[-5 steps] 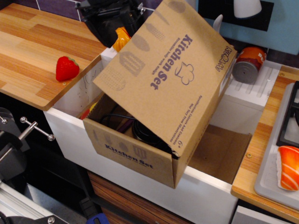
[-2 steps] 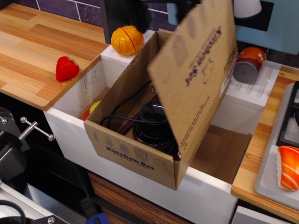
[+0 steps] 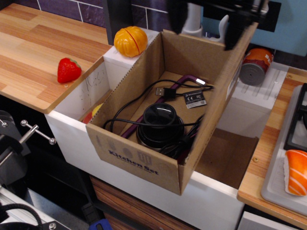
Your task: Open brown1fbox flap
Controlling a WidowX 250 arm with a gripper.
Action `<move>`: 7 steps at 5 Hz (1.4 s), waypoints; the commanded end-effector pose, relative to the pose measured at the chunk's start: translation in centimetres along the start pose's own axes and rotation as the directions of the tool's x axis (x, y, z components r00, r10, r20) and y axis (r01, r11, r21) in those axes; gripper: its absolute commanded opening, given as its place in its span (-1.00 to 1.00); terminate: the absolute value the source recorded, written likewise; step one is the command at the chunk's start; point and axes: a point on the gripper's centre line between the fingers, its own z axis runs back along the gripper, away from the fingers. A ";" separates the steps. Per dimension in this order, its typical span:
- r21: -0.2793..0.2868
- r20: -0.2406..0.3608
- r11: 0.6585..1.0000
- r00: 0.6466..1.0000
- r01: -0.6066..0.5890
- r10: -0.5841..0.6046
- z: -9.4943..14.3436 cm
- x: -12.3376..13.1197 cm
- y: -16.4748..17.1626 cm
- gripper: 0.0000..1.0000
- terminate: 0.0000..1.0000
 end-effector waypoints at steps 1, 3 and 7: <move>0.029 0.069 0.999 0.998 0.012 -0.014 -0.2 0.7 -2.7 1.00 -1.00; 0.138 0.086 0.983 0.987 0.121 -0.133 -1.5 0.5 -5.7 1.00 -1.00; 0.207 0.133 0.962 0.969 0.178 -0.208 -4.6 -1.1 -10.2 1.00 1.00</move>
